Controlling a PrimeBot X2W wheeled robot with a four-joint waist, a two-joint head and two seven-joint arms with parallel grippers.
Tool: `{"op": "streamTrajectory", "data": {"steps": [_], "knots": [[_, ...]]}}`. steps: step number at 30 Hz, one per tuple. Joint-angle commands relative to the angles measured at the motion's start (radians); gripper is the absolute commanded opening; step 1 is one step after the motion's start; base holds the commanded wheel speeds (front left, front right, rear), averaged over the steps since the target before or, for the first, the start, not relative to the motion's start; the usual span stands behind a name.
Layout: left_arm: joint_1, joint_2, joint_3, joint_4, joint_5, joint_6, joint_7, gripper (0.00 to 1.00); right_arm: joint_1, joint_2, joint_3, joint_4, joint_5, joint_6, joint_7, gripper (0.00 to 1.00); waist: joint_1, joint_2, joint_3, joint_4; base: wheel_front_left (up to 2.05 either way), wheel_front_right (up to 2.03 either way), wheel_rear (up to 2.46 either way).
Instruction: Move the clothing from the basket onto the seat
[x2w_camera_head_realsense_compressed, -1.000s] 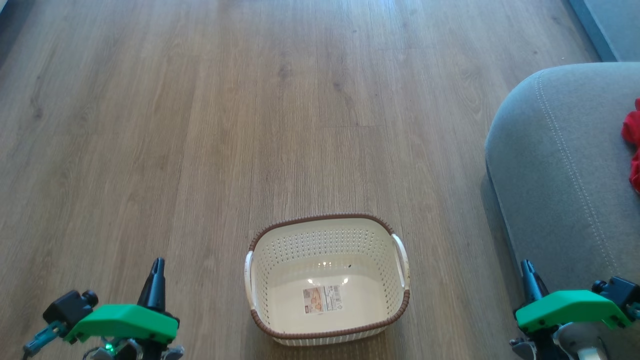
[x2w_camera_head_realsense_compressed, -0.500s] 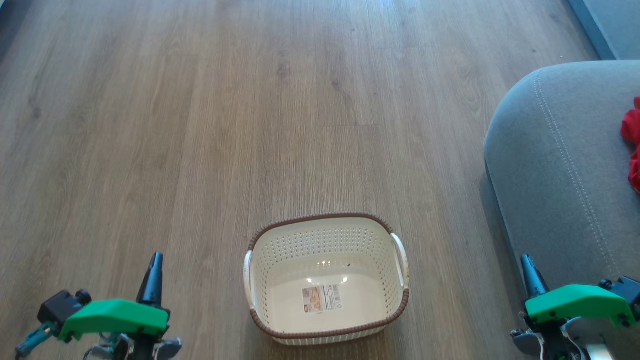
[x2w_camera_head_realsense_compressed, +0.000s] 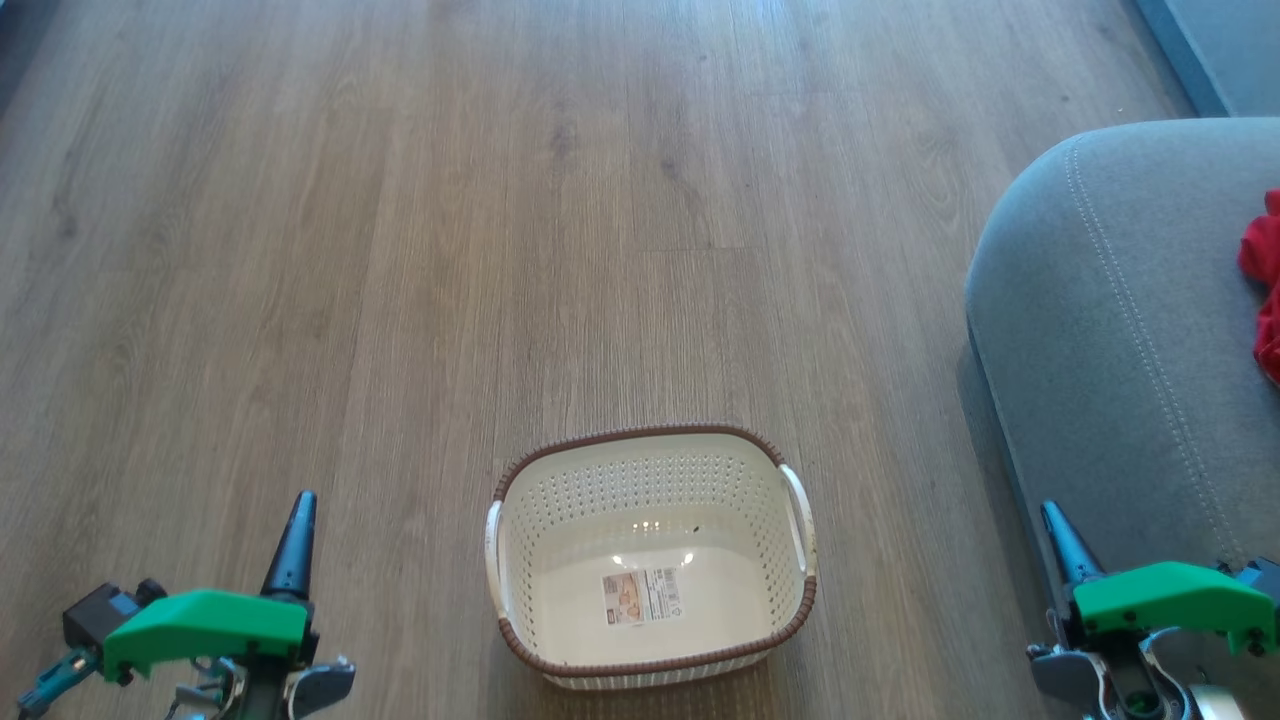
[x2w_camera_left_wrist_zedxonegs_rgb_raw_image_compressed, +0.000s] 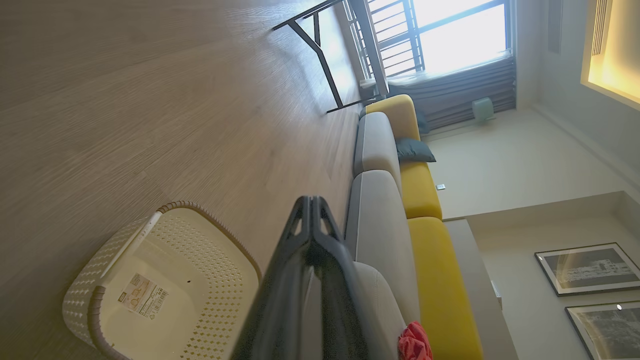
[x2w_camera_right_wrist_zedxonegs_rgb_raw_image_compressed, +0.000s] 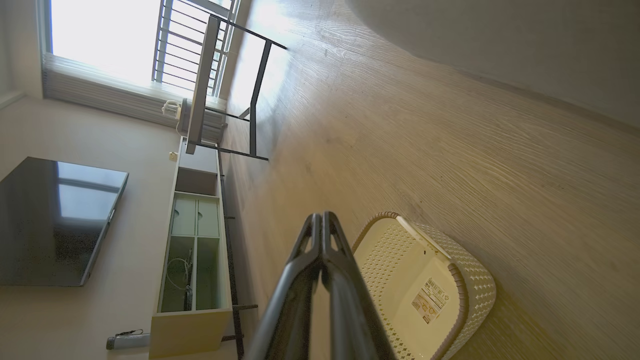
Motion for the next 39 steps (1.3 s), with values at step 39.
{"op": "streamTrajectory", "data": {"steps": [39], "knots": [[-0.101,0.003,0.073,-0.065,-0.373,-0.007,0.096,0.0,-0.086,-0.007,-0.019,-0.064,0.378,0.007,0.095,0.0,0.0,0.0,0.005,-0.009,0.0,0.0,0.0]]}}
